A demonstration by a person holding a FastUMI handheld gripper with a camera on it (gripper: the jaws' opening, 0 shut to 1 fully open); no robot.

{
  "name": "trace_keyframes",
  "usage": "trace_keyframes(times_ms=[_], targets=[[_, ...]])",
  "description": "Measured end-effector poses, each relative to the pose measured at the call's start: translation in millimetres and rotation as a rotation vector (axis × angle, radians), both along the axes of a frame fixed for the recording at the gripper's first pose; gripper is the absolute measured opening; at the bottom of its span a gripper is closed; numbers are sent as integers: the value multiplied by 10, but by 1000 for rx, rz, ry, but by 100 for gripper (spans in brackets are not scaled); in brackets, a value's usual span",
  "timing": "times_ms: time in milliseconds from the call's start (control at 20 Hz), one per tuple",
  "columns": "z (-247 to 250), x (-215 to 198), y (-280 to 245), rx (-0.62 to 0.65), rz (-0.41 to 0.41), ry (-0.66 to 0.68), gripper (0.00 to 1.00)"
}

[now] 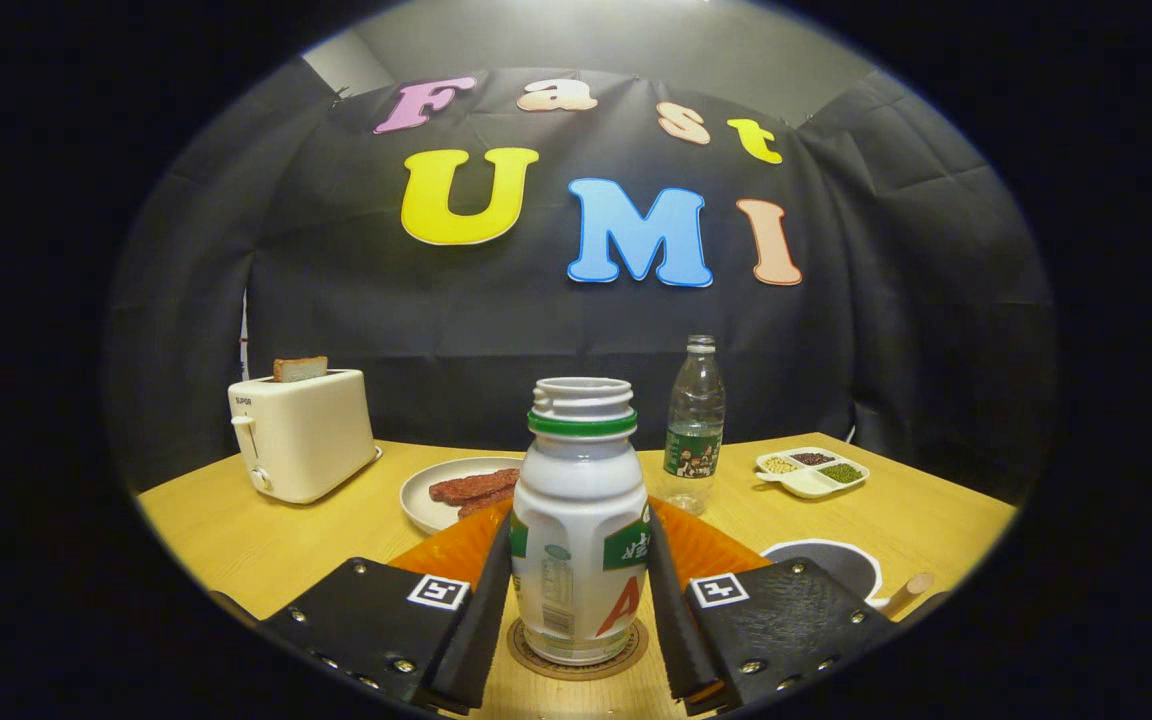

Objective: Take the bottle from table, then pour the juice into the cup, finally place the bottle on the coaster

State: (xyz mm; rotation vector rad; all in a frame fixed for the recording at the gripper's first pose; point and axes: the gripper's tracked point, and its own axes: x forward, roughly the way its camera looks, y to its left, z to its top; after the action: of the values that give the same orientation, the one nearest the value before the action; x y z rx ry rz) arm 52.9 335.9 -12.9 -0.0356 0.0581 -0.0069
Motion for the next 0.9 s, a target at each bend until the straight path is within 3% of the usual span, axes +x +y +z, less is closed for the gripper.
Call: trace_keyframes(times_ms=[300, 450, 600, 900], targets=[[3, 22, 34, -35, -7, 14, 69], [101, 0, 84, -51, 6, -3, 91], [225, -53, 53, -35, 8, -27, 96], [818, -368, -39, 12, 24, -76, 96]])
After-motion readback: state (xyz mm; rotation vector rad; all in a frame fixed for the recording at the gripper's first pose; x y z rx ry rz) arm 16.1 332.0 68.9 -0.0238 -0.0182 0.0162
